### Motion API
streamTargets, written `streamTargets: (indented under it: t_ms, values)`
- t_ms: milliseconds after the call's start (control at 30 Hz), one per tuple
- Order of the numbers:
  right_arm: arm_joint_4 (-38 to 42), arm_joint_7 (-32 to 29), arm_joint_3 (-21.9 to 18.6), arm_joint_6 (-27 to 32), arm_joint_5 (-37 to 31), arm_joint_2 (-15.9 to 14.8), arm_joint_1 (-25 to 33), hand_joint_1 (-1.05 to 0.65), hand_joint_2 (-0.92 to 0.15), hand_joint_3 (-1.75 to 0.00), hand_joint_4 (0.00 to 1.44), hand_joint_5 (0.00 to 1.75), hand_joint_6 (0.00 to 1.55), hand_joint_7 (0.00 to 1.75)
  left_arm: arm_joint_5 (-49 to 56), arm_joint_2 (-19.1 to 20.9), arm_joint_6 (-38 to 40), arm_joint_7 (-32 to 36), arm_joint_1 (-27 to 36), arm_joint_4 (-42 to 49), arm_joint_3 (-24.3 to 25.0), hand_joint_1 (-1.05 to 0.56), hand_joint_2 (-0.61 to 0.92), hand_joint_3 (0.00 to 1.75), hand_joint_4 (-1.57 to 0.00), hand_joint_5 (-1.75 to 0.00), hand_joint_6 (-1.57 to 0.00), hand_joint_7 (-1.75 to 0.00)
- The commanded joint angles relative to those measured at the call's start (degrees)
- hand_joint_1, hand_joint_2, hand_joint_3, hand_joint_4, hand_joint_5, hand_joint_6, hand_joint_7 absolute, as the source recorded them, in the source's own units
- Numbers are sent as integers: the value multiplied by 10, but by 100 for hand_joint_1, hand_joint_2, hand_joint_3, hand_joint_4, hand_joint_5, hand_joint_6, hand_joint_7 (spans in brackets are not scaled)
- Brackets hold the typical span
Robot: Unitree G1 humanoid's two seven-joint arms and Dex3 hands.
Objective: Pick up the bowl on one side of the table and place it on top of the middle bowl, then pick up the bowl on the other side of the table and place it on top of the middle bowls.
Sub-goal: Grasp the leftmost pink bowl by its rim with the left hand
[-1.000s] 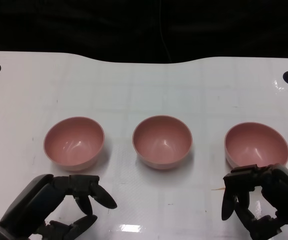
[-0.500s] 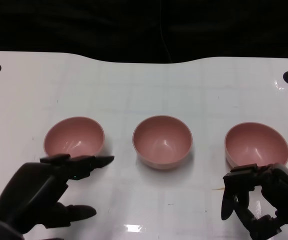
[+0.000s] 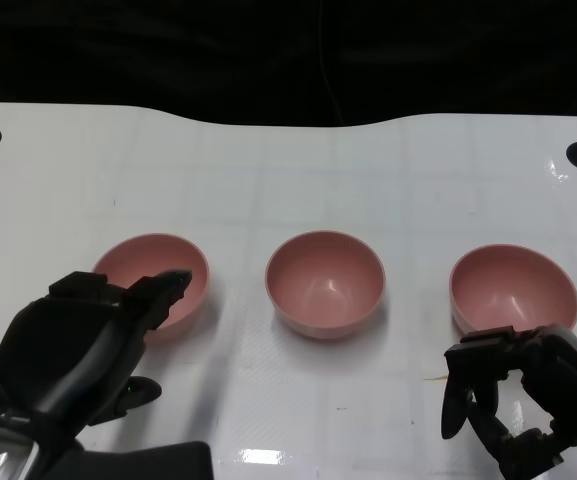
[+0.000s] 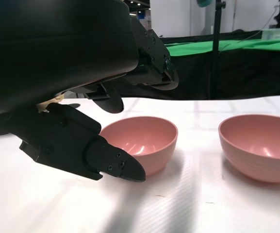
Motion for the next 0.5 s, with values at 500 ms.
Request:
streamTargets:
  t_ms: [500]
  values:
    - [-21,2,-2,12,-6,-6,10,23,-7,-163,96,169,99,121,137,2,110,-20,-163,209,-123,-47,92,14,-74,-20,-61,-4]
